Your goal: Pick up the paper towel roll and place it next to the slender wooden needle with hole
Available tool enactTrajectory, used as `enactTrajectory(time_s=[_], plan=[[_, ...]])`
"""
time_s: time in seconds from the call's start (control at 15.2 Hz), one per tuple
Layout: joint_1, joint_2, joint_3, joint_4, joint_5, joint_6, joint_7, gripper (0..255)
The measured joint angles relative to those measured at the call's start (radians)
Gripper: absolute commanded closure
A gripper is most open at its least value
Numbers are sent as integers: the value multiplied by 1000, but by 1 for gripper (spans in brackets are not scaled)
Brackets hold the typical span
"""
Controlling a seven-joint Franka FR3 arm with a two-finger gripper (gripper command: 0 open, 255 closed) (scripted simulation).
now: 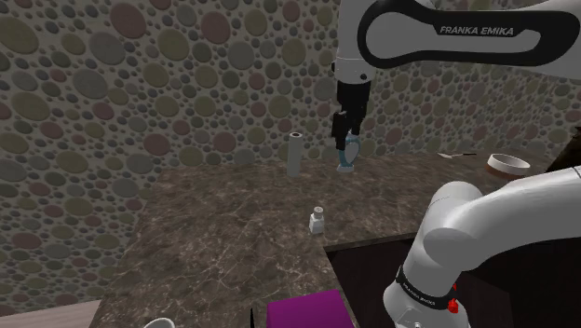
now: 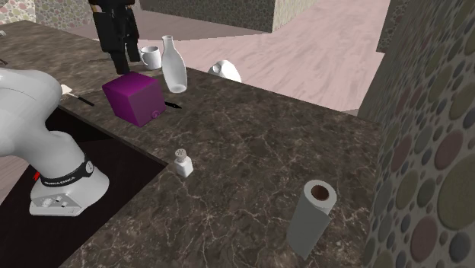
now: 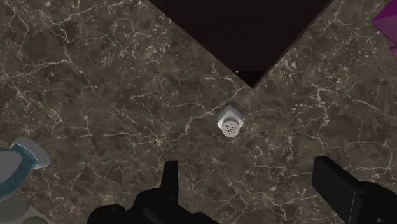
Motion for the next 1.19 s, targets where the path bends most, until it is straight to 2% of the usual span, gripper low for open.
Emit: enactTrajectory(time_s=[0.26,0.53,0.79,1.19], plan=[[-6,39,-46,5,-28,46,-58,0],[-13,129,-125,11,-67,152,-158,0],[-15,253,-210,57,-93,255,-270,0],[-2,458,-309,166,-76,380,-428,0]])
